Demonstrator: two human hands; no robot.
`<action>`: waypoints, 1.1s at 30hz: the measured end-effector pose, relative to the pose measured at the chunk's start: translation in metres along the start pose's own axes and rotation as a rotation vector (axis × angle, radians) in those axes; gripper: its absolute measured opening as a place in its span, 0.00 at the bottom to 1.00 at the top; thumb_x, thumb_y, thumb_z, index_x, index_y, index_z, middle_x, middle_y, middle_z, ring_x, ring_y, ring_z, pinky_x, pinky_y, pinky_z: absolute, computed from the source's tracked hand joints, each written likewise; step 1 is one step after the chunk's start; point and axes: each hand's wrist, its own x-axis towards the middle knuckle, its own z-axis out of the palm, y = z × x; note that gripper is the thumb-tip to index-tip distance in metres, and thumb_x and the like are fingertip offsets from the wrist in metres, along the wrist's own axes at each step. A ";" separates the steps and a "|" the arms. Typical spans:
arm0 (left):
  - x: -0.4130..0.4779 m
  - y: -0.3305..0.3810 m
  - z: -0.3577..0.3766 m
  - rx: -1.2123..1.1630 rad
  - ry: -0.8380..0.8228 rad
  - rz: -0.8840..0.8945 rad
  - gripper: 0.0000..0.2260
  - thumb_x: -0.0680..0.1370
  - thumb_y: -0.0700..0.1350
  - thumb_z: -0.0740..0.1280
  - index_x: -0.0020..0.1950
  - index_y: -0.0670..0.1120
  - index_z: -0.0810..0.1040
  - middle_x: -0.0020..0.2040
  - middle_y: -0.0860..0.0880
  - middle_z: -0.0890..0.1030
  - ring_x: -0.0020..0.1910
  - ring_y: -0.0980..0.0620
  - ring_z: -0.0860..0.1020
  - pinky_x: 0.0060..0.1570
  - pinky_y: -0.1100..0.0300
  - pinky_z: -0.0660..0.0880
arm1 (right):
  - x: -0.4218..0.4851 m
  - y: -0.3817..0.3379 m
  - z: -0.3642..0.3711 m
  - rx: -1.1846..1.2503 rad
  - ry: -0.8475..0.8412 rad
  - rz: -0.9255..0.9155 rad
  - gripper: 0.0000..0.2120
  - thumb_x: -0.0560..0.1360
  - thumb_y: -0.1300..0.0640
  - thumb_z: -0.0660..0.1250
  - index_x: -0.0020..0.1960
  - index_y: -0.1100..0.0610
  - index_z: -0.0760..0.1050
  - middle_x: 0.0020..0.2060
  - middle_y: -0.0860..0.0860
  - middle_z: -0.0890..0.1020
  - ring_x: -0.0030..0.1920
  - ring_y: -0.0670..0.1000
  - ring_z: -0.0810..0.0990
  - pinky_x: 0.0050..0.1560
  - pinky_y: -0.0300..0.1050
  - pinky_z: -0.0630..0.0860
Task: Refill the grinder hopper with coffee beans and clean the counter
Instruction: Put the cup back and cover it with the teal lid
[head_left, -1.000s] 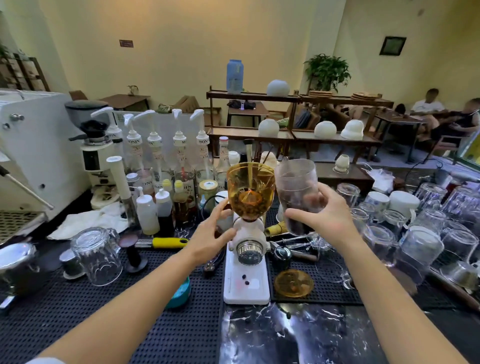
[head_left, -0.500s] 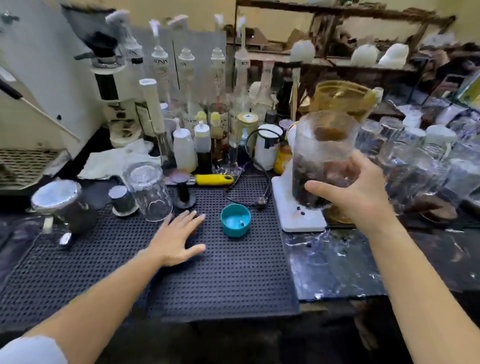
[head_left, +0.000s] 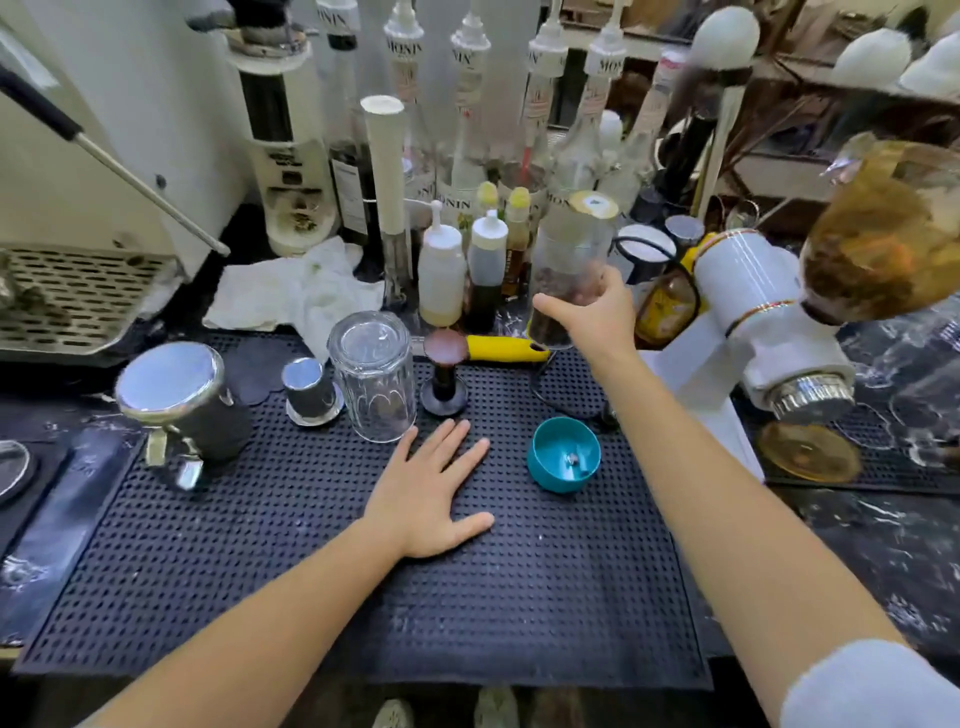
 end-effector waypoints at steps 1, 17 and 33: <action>0.001 -0.001 0.000 -0.009 -0.003 -0.001 0.39 0.69 0.76 0.43 0.75 0.59 0.42 0.78 0.52 0.45 0.74 0.56 0.39 0.72 0.46 0.37 | 0.012 0.005 0.008 -0.014 -0.004 0.010 0.34 0.59 0.50 0.79 0.61 0.54 0.70 0.49 0.45 0.77 0.50 0.46 0.77 0.48 0.41 0.74; 0.001 0.000 -0.005 -0.061 0.008 -0.016 0.38 0.70 0.74 0.50 0.75 0.59 0.44 0.78 0.52 0.46 0.75 0.54 0.41 0.72 0.44 0.40 | 0.067 0.059 0.055 -0.177 -0.017 0.158 0.36 0.59 0.47 0.80 0.62 0.56 0.72 0.58 0.53 0.80 0.59 0.54 0.77 0.57 0.48 0.72; 0.030 0.079 -0.014 -0.317 0.130 -0.179 0.48 0.64 0.73 0.61 0.75 0.46 0.56 0.75 0.48 0.63 0.74 0.50 0.57 0.73 0.46 0.41 | -0.114 0.068 -0.056 -0.137 0.102 -0.025 0.09 0.74 0.53 0.68 0.51 0.56 0.78 0.40 0.48 0.81 0.41 0.35 0.78 0.43 0.36 0.77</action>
